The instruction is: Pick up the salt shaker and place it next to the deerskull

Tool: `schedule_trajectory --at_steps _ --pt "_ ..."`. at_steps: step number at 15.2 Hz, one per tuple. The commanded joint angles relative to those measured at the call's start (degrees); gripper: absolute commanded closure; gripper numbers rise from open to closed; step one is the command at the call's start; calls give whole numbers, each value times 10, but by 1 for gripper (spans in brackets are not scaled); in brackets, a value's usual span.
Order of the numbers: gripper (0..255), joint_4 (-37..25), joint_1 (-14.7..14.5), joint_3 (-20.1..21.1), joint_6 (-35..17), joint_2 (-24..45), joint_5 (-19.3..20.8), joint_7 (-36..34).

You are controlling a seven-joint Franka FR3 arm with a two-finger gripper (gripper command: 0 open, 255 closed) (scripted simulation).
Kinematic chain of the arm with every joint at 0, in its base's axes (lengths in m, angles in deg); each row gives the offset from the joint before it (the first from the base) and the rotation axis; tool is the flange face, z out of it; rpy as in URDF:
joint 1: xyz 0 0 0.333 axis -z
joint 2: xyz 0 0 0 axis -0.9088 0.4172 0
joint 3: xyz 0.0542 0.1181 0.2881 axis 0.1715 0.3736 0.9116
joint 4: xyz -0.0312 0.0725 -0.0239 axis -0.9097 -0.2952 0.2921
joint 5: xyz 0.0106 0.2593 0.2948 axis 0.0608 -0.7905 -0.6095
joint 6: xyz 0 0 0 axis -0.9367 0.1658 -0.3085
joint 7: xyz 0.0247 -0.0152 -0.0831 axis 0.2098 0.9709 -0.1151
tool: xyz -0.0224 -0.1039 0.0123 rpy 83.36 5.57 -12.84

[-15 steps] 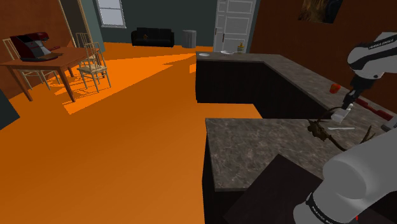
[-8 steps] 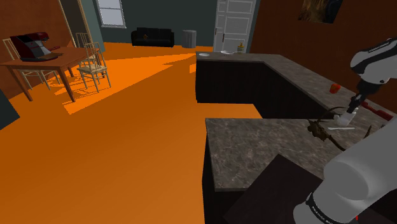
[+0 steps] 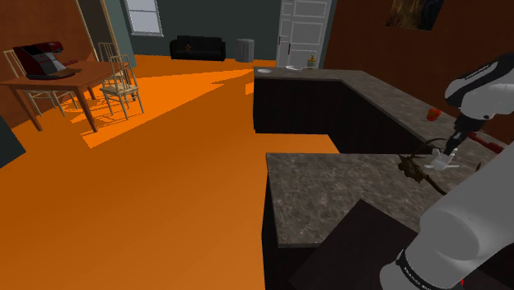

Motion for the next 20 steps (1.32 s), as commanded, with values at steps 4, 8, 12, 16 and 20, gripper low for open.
schedule_trajectory --at_steps 4,8,12,16,20 --pt "255 18 -11 -18 -43 44 -50 35" --pt "255 30 -13 -22 -75 86 -104 74" --pt "255 39 -1 -10 -102 130 -167 119" --pt "255 45 23 17 -126 171 -228 162" --pt "255 48 53 52 -148 207 -283 200"
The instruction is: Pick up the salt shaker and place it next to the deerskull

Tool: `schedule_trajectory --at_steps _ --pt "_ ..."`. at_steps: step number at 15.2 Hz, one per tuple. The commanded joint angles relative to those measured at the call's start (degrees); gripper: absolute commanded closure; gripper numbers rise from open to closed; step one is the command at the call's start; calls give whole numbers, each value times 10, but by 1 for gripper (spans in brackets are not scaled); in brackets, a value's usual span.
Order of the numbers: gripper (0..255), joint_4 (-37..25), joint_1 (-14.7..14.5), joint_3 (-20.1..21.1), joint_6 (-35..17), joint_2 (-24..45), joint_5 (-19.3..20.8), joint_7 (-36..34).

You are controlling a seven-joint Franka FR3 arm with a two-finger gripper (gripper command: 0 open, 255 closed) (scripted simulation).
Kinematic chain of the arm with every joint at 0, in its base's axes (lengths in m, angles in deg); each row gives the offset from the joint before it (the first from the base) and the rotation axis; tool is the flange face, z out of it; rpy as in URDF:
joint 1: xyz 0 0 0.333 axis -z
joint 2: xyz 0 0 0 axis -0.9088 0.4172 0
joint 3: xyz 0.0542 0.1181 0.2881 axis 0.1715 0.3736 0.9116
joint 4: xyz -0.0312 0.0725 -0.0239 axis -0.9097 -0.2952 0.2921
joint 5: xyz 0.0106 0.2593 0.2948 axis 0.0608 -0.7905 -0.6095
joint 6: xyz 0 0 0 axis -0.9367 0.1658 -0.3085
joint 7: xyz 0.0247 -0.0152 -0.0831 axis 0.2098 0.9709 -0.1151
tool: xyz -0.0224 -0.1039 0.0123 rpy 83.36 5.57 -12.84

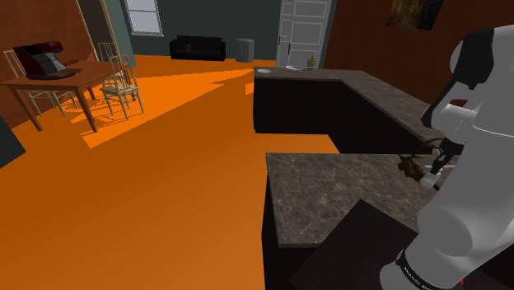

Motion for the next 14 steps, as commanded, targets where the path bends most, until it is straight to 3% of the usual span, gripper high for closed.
schedule_trajectory --at_steps 1,14 --pt "255 1 16 19 -11 18 -29 20" --pt "255 -9 116 142 -75 116 -174 122"
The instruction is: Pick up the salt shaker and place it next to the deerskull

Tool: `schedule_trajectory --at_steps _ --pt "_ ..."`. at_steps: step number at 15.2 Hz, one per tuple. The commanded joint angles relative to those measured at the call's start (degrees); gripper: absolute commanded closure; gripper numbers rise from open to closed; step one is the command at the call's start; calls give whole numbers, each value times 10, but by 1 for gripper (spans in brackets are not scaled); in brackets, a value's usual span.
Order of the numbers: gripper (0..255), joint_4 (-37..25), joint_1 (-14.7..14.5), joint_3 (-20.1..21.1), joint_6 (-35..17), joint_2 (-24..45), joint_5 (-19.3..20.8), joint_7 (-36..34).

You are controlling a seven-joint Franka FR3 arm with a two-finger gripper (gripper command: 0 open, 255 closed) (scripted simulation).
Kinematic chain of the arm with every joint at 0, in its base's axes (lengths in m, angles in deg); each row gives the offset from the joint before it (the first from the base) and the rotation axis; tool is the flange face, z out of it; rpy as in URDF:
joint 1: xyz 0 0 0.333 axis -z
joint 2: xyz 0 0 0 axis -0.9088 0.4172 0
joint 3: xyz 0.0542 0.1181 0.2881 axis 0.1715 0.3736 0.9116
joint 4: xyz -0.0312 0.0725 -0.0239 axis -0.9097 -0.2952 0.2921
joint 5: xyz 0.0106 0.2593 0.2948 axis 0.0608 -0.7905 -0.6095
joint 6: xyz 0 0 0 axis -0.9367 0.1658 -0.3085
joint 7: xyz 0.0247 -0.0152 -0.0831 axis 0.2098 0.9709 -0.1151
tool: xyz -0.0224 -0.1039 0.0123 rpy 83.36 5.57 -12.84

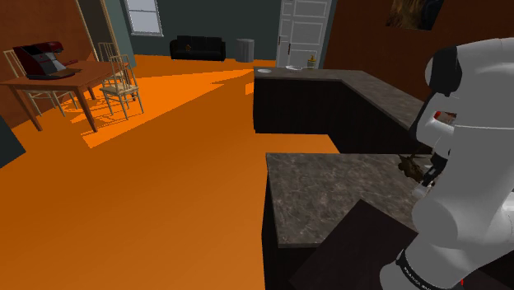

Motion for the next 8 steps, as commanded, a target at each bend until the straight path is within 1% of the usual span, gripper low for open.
schedule_trajectory --at_steps 1,4,8 --pt "255 -5 18 21 -10 16 -23 18" --pt "255 -10 37 44 -21 34 -46 35" --pt "255 -10 37 44 -21 34 -46 35"
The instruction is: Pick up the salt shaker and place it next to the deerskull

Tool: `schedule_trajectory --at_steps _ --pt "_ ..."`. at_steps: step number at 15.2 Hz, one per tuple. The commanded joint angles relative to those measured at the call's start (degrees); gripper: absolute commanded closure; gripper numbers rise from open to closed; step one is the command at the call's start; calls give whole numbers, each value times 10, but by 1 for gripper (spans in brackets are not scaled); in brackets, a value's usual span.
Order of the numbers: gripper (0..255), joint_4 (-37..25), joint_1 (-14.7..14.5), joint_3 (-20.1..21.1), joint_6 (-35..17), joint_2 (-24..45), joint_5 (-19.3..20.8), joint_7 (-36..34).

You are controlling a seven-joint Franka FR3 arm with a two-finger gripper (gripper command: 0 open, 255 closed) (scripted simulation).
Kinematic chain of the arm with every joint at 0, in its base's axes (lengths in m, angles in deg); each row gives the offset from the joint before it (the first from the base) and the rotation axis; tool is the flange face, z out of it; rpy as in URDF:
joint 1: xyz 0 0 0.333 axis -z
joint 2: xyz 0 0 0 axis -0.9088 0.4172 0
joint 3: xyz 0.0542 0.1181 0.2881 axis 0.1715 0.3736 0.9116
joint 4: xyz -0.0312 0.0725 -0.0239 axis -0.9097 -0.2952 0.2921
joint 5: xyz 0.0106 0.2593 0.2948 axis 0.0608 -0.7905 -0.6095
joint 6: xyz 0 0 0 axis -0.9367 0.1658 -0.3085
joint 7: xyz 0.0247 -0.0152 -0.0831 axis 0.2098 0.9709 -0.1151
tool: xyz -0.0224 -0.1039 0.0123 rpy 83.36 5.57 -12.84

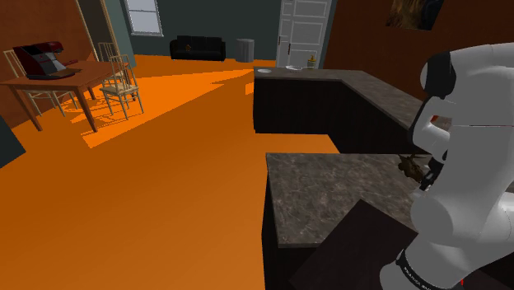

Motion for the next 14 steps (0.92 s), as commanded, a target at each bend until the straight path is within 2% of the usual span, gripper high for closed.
schedule_trajectory --at_steps 1,3,4,9,13,14 --pt "255 0 0 0 0 0 -1 0" --pt "255 0 0 0 0 0 -1 0" --pt "0 0 0 0 0 0 -1 0" --pt "0 0 0 0 0 0 0 0" --pt "0 24 -78 -94 39 -74 98 -70" --pt "0 24 -79 -94 39 -74 98 -70"
